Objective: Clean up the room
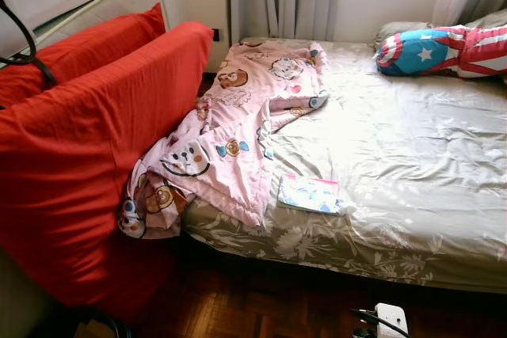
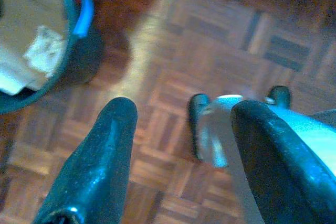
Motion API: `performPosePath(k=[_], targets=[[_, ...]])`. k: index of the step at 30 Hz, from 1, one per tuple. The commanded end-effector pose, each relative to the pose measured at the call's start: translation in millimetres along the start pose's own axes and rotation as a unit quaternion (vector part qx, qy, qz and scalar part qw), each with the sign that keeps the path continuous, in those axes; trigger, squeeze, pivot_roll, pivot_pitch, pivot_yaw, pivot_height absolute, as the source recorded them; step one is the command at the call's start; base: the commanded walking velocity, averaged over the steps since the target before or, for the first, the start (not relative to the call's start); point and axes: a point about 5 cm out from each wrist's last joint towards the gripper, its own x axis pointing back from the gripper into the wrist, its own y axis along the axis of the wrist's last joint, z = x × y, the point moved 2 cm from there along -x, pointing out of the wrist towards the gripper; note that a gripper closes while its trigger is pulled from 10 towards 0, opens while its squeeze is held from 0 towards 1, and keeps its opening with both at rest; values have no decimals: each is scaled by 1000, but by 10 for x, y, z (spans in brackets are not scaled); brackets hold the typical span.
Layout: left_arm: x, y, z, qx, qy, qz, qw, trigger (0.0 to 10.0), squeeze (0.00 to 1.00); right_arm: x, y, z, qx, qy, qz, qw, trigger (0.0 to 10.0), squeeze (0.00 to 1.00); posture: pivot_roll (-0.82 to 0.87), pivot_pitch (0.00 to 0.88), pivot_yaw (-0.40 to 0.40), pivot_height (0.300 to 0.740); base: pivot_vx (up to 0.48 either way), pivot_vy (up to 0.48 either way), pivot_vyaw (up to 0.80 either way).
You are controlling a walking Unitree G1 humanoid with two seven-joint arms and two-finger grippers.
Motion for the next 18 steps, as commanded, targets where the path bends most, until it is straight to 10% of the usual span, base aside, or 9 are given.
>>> performPosePath(k=[1, 18], targets=[[26, -80, 68, -2, 4, 17, 1000, 10000, 0, 10, -27, -23, 3, -3, 4, 1000, 10000, 0, -83, 0, 12, 740, 289, 0, 0], [3, -184, -510, -13, -29, 25, 999, 10000, 0, 16, -52, -16, 4, -4, 4, 1000, 10000, 0, -85, 0, 26, 740, 293, 0, -172]])
